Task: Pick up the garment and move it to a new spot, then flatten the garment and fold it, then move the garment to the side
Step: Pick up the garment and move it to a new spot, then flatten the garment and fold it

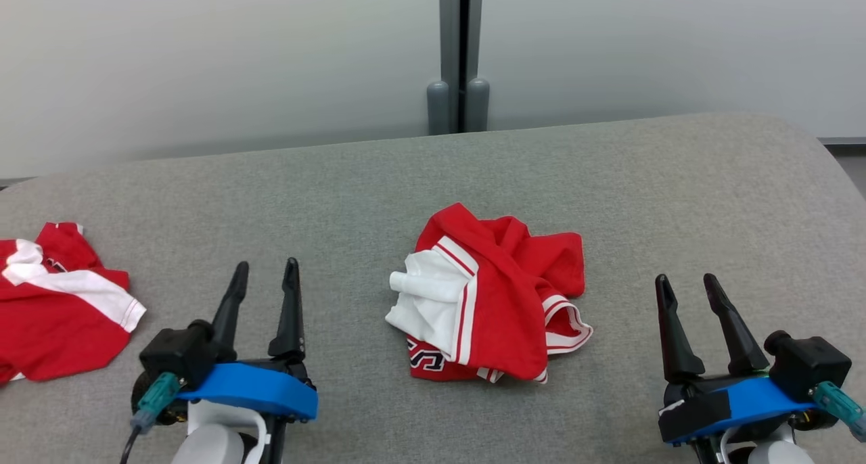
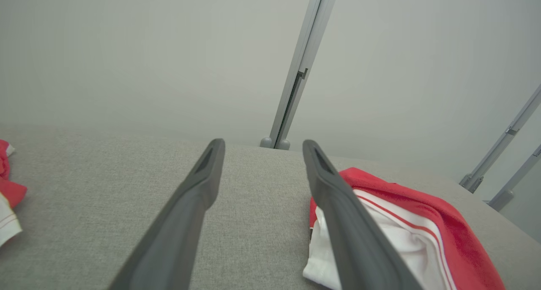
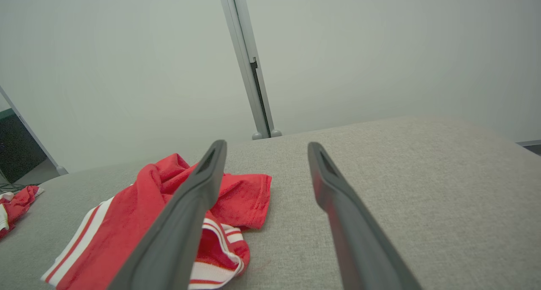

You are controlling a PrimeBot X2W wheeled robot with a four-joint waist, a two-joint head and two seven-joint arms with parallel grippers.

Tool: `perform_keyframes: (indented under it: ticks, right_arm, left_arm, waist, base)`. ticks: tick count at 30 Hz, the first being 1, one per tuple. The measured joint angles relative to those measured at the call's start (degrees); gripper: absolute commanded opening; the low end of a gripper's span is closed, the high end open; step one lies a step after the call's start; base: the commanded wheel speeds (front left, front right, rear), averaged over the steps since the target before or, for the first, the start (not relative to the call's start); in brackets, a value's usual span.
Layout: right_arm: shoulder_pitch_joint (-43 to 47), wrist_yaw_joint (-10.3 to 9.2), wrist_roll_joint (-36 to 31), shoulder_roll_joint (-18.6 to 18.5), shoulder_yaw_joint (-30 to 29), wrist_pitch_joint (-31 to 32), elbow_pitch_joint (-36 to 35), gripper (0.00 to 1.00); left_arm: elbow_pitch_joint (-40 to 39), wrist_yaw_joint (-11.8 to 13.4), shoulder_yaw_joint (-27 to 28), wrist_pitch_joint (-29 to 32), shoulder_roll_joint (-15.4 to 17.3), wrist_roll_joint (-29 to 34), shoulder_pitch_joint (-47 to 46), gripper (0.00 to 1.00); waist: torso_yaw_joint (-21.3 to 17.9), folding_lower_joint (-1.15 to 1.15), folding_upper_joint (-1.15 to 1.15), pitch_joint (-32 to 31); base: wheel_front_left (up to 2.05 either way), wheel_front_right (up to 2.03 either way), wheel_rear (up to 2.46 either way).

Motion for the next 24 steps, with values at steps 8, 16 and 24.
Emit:
perform_keyframes:
  ticks: [8,16,24]
  right_arm:
    - [1.7,0.0,-3.02,0.0,-0.81,2.04,-0.42,1.0]
    - [2.82,0.0,-5.26,0.0,-1.51,3.08,-1.41,1.0]
    - [4.06,0.0,-5.13,0.0,-2.52,3.13,-1.37,1.0]
  left_arm:
    - [-7.14,0.52,8.9,-0.22,-1.94,7.69,5.8,1.0]
    - [-6.01,-0.1,12.45,-0.22,-2.11,13.56,9.99,1.0]
    - [-3.27,-1.25,14.23,-0.22,-2.31,14.04,11.17,1.0]
  waist:
    - [3.3,0.0,0.0,-0.34]
    - [4.11,0.0,0.0,-0.87]
    - [4.3,0.0,0.0,-1.14]
  base:
    - [0.0,0.0,0.0]
    - [0.0,0.0,0.0]
    - [0.0,0.0,0.0]
